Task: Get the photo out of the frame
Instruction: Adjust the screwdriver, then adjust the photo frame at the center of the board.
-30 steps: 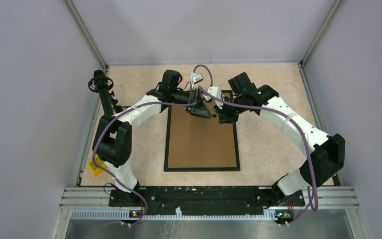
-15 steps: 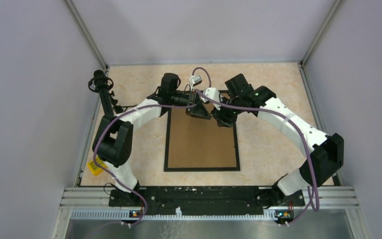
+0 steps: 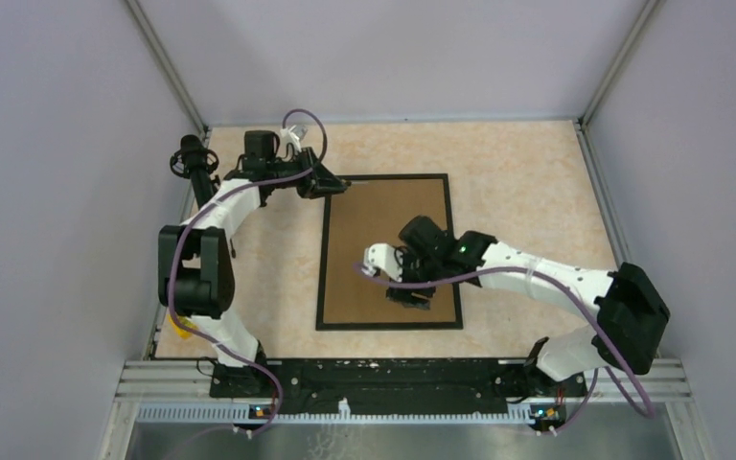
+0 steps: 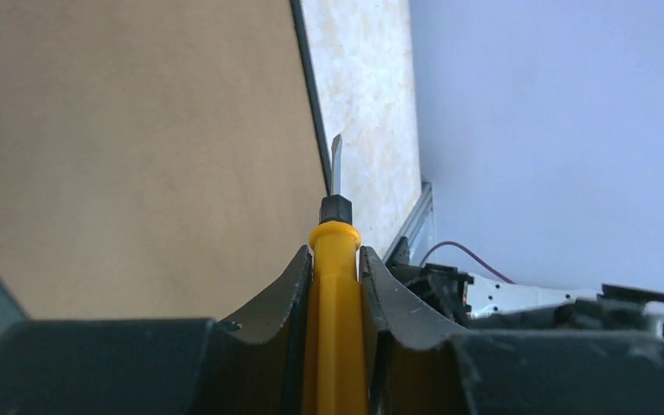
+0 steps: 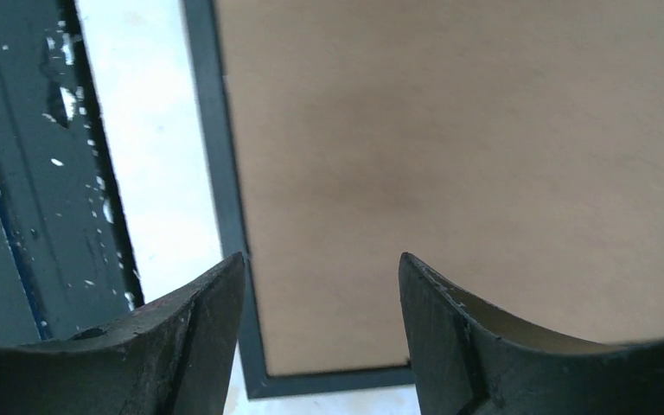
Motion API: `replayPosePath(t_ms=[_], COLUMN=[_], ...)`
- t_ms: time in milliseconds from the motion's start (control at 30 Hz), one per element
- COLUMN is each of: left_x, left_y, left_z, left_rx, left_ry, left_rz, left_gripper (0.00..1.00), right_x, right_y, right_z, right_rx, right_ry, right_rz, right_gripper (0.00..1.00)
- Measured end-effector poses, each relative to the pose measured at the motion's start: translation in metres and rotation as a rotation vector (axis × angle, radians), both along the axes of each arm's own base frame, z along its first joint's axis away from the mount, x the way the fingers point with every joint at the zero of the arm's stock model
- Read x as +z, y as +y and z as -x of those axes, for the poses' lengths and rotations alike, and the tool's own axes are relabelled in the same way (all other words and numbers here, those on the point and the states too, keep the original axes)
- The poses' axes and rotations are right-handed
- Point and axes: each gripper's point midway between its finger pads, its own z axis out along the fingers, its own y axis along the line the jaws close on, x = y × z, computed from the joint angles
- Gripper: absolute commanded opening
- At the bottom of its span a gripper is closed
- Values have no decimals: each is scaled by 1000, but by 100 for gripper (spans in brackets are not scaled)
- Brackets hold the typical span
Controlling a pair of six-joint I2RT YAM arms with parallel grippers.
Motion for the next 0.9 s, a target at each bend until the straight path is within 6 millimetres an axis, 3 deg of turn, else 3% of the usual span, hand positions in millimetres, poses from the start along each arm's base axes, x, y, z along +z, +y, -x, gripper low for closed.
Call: replayPosePath(t_ms=[167,367,600,767,900], left_x=[7,27,31,40,40], left_y=[16,25,31,33,34], left_z=[-4,-4,-7,-9,-11], left_rx=[75,116,161,186,198], left_ry=[-41,-125,-145,-172,-180], left_rz=[-90,-149,-181,-183,-188], left_gripper=[0,0,0,0,0], right_x=[-30,-59,-89,-89,-87], right_y=[27,45,51,67,81], right_z=[37,54,49,34,18], right_rx=[102,139,113,55,18], right_ry=[-21,-17,-48,-107,-141], right_rz=[27,61,127,117,96], right_gripper=[61,58,48,37,33])
